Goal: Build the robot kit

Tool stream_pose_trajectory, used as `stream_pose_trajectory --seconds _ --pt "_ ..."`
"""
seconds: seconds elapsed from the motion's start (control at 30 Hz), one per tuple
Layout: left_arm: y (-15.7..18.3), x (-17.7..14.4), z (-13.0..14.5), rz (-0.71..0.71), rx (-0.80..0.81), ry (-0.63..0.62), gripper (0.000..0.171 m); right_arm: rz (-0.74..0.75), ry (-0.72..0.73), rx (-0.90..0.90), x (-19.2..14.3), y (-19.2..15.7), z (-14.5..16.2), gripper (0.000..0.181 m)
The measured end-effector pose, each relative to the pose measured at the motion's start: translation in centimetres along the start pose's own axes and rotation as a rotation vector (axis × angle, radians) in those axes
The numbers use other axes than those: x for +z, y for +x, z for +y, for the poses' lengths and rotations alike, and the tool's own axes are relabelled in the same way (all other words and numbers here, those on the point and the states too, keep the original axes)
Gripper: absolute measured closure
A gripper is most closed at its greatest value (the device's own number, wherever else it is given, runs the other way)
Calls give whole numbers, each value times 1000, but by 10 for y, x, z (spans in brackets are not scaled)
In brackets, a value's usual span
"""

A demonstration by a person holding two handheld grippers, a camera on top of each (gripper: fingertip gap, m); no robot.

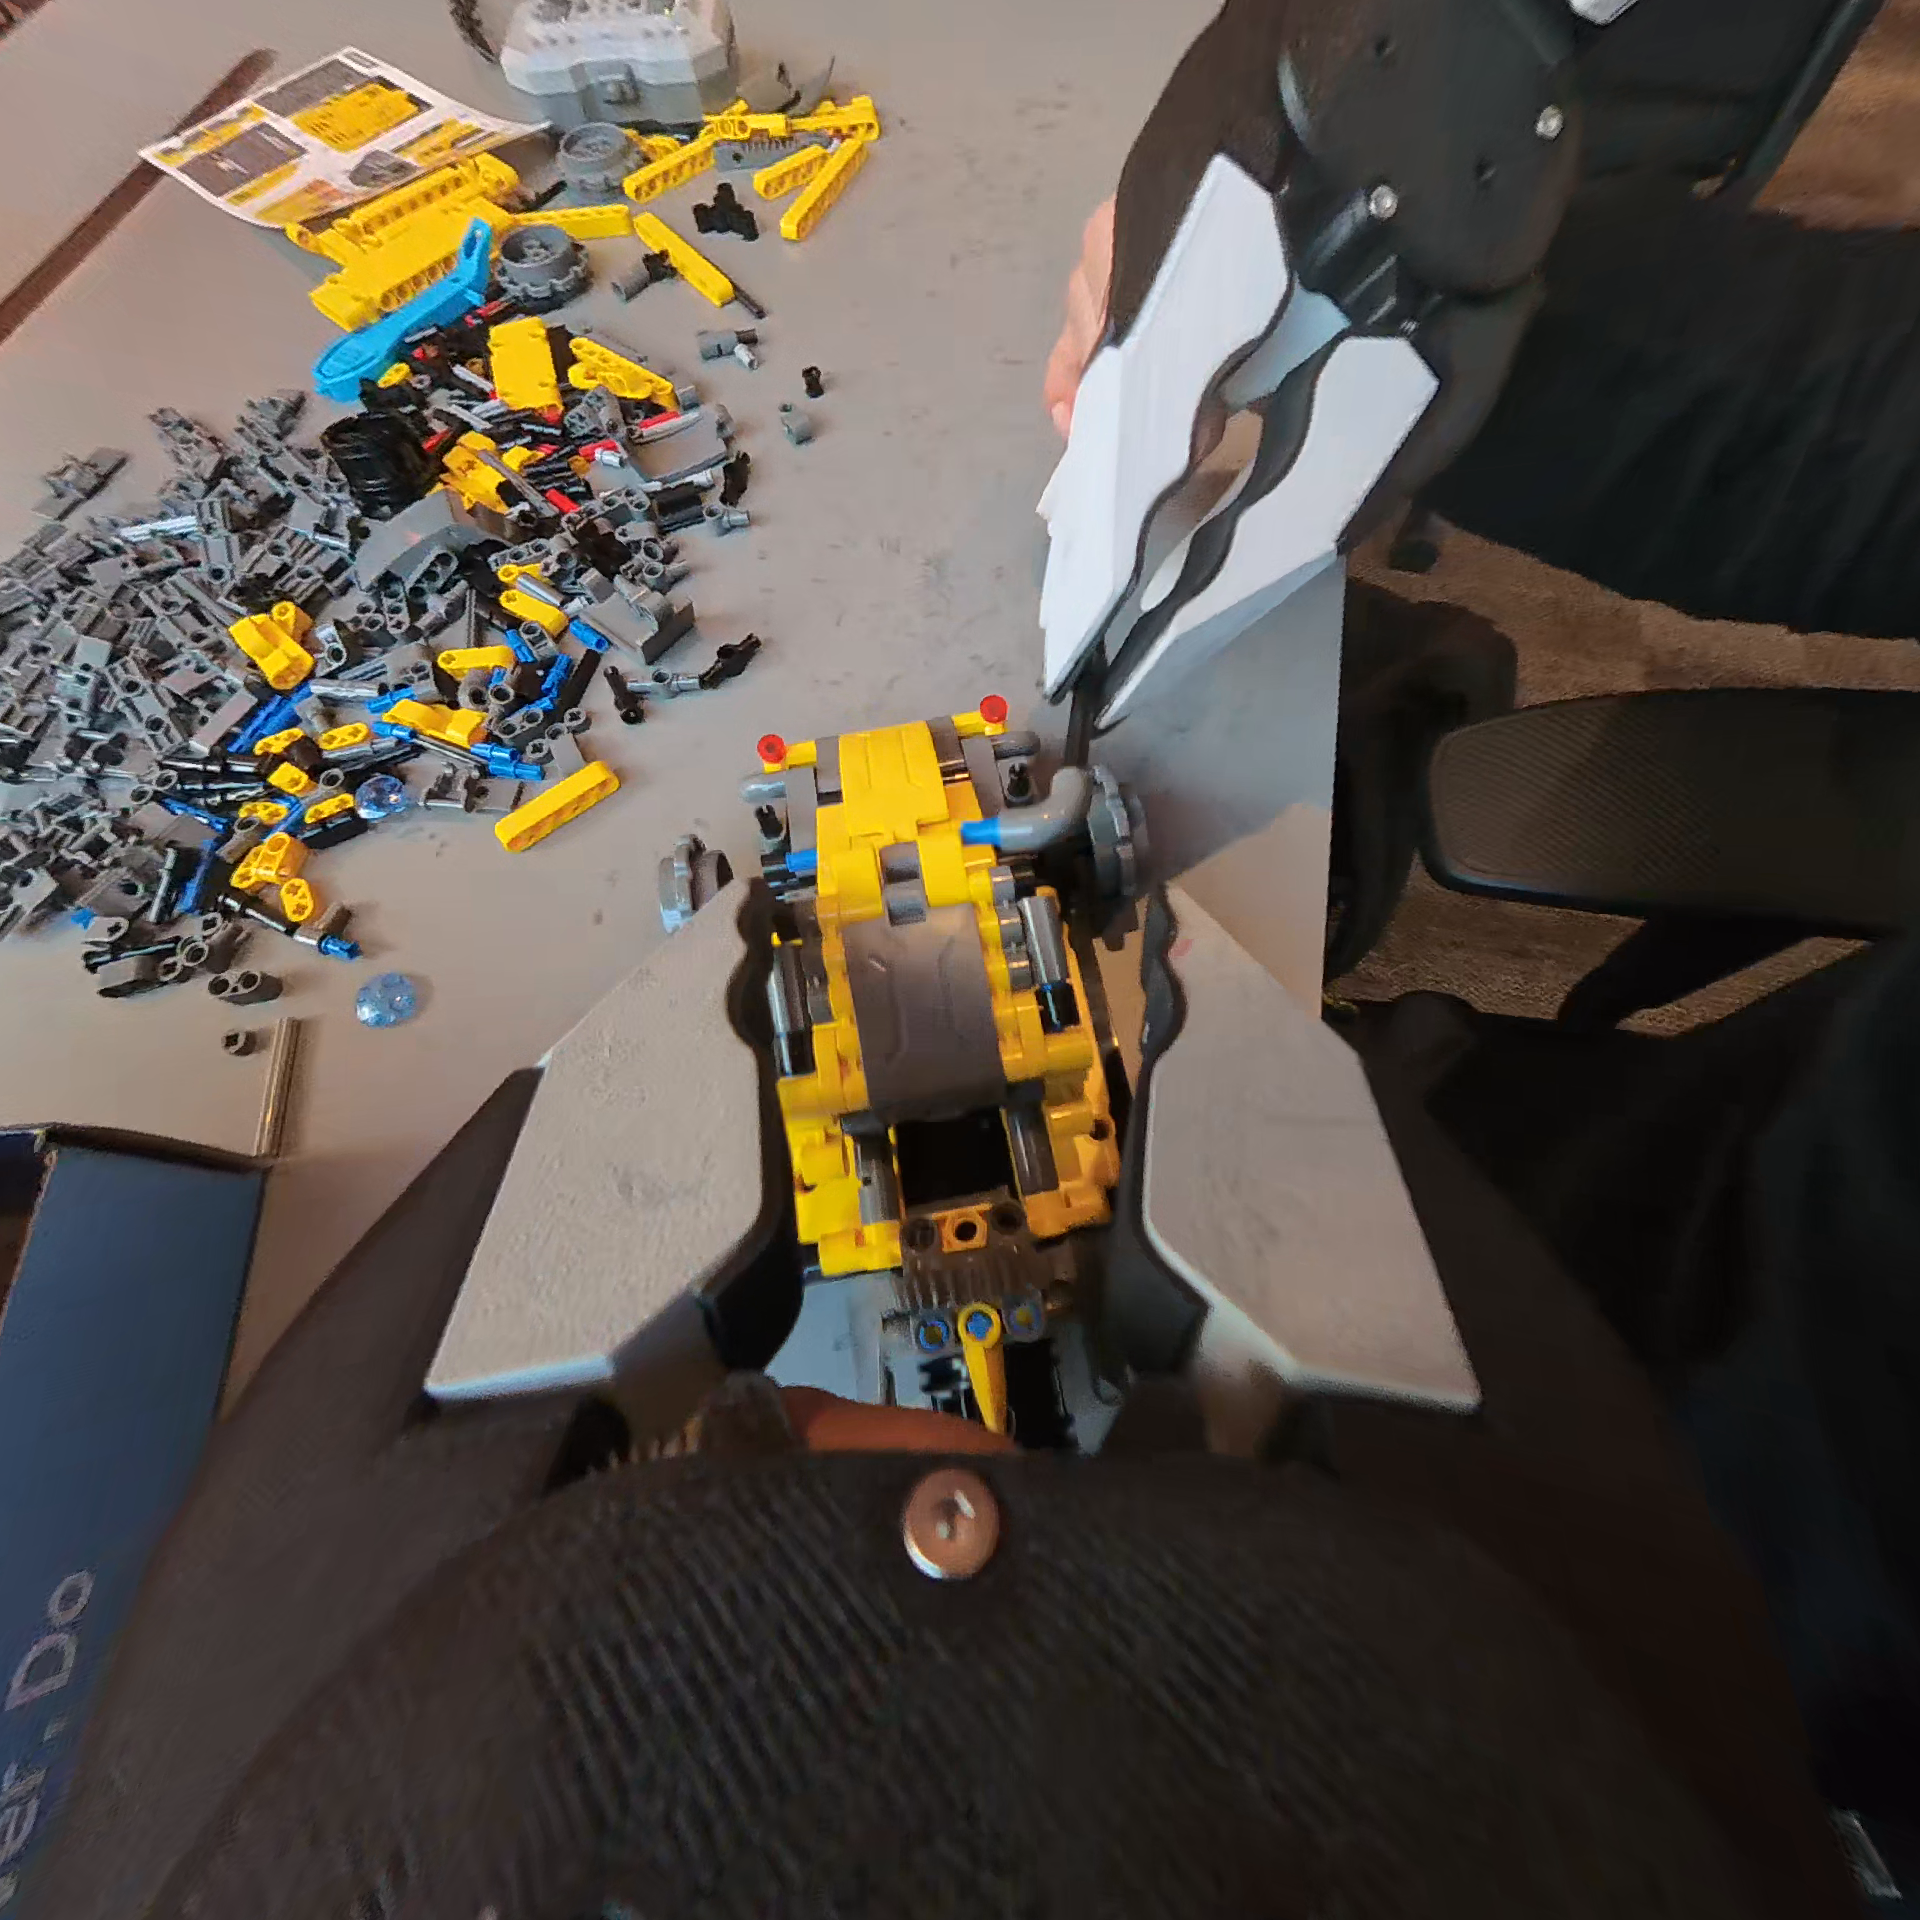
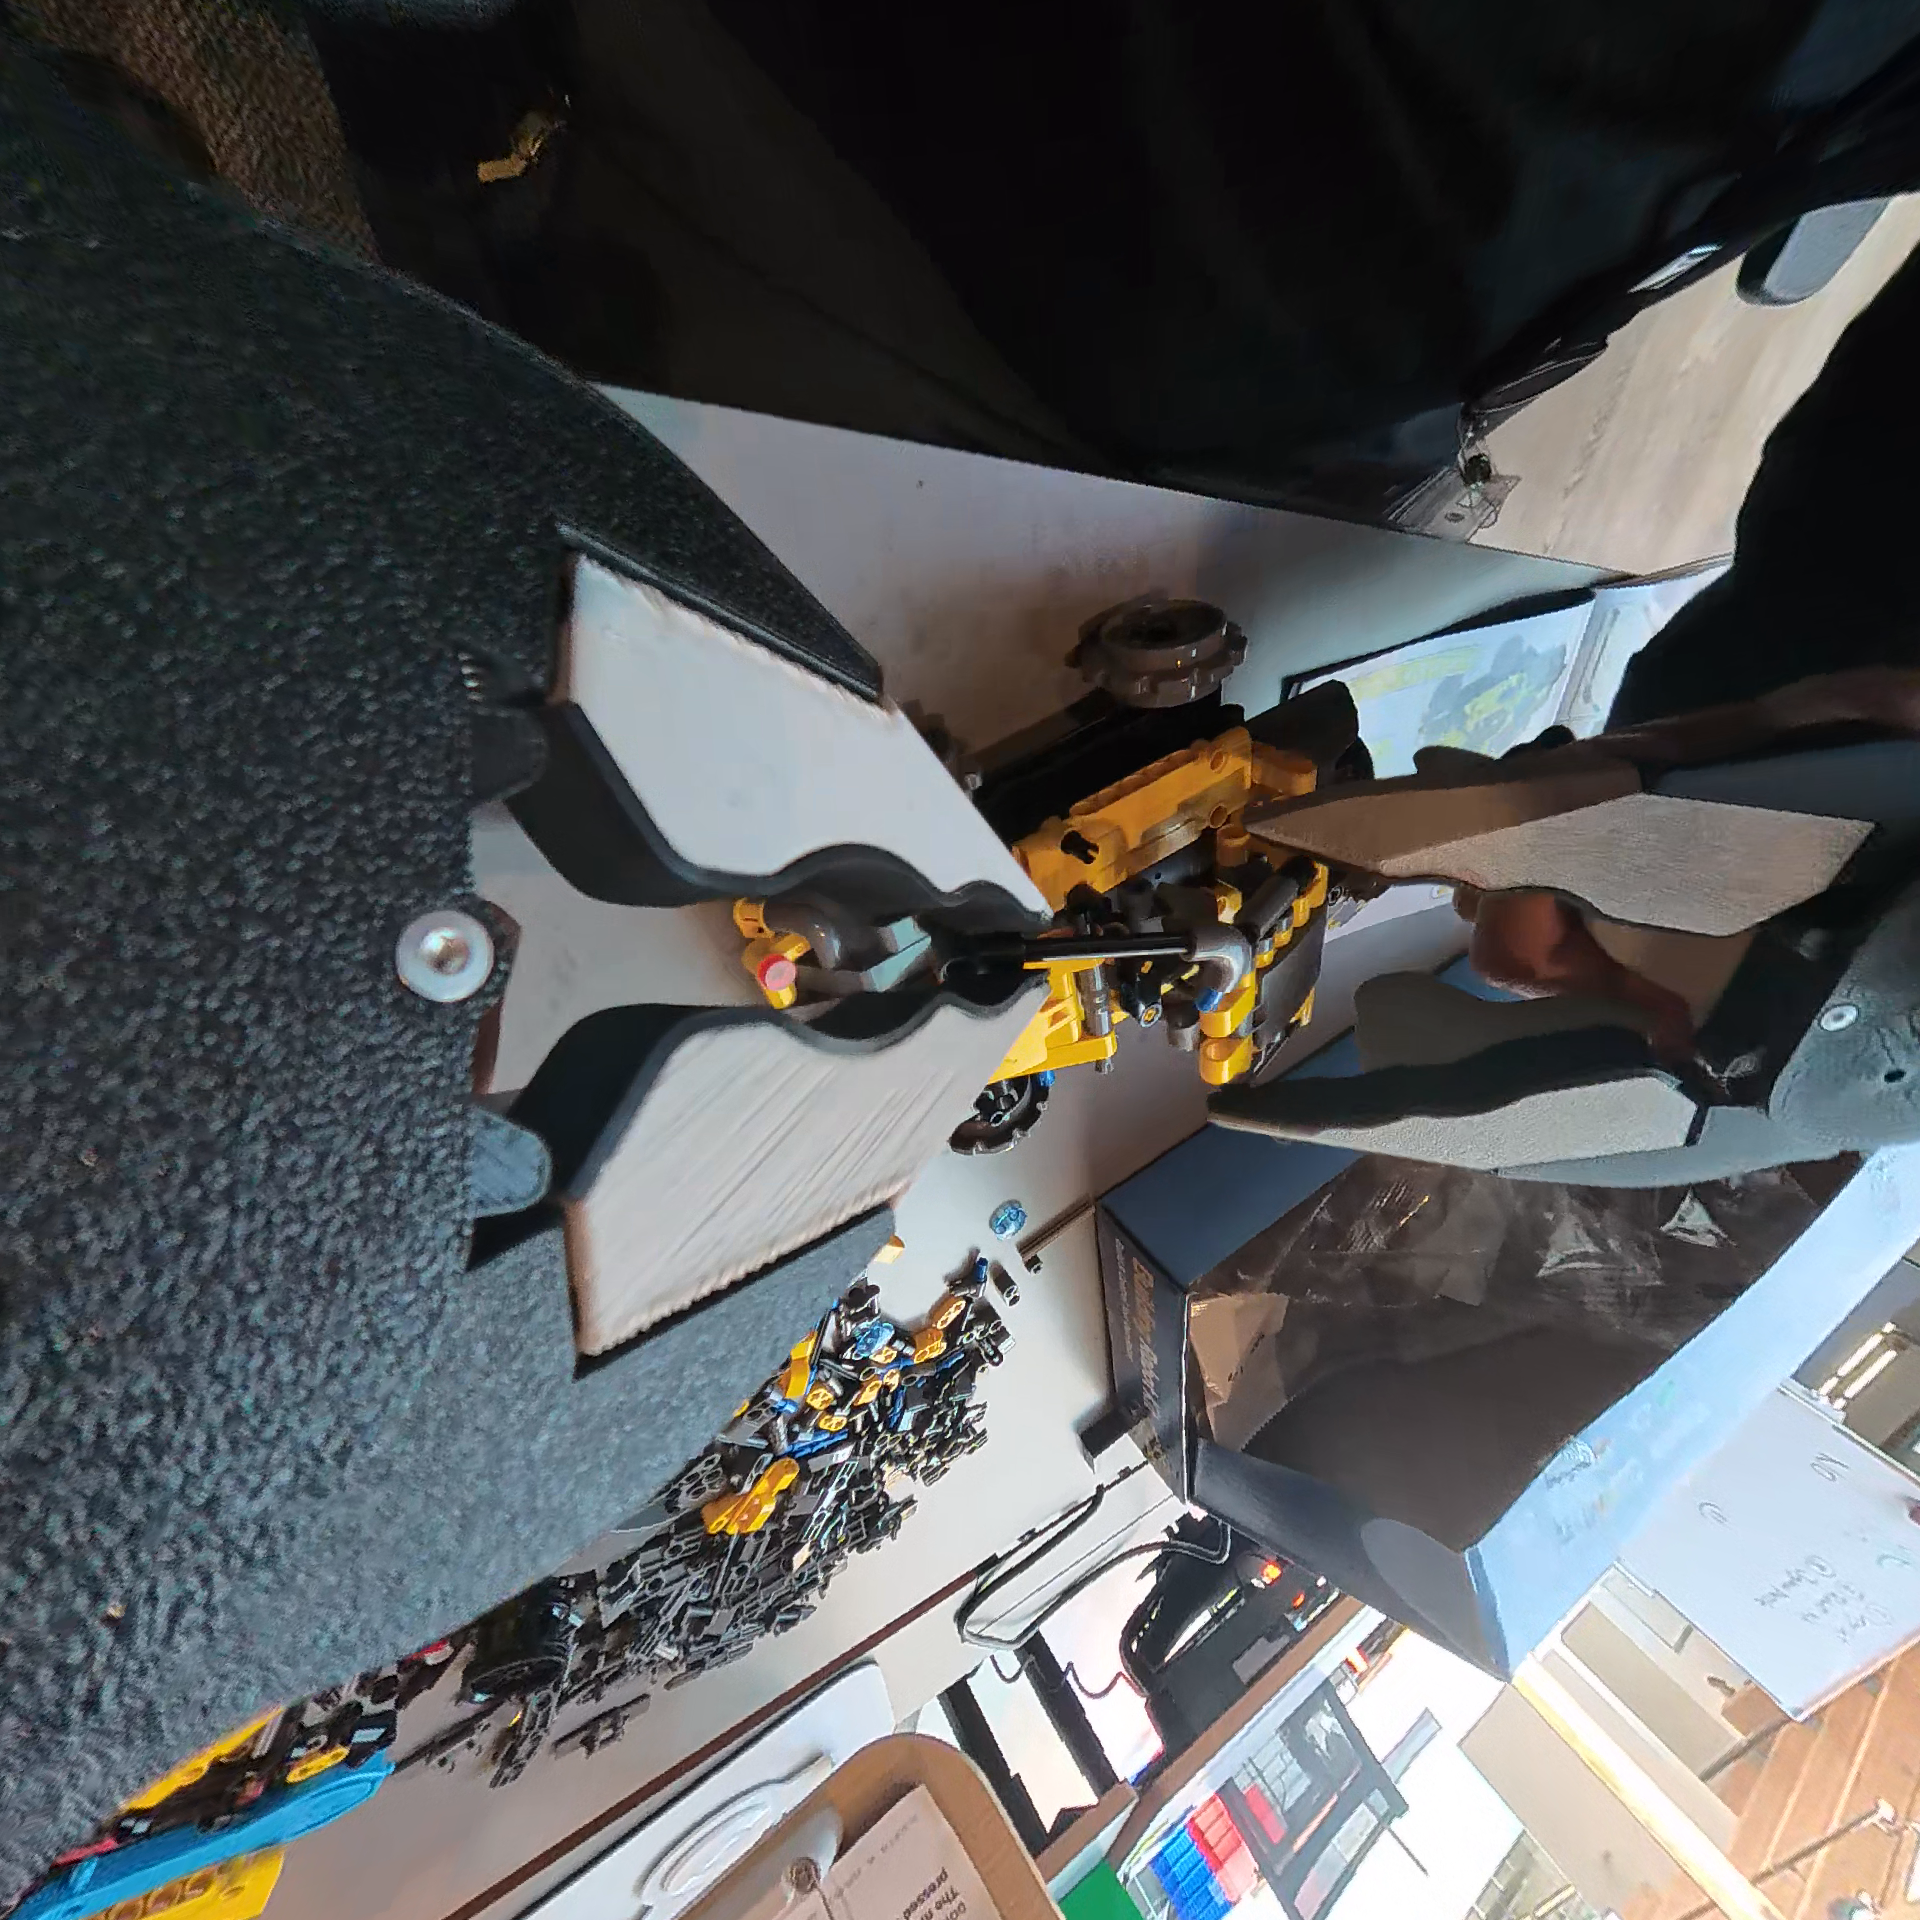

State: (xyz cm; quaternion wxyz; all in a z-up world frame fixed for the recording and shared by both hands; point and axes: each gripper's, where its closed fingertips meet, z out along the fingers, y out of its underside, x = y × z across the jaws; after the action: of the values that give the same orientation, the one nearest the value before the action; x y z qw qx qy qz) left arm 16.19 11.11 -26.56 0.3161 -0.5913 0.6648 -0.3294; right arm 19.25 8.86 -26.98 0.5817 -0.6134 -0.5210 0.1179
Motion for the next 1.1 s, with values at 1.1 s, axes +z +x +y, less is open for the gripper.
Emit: stream_pose_trajectory --seconds 1.1 --pt "1 14 -1 0 -85 -103 122 31 -92 -79 15 7 13 176"
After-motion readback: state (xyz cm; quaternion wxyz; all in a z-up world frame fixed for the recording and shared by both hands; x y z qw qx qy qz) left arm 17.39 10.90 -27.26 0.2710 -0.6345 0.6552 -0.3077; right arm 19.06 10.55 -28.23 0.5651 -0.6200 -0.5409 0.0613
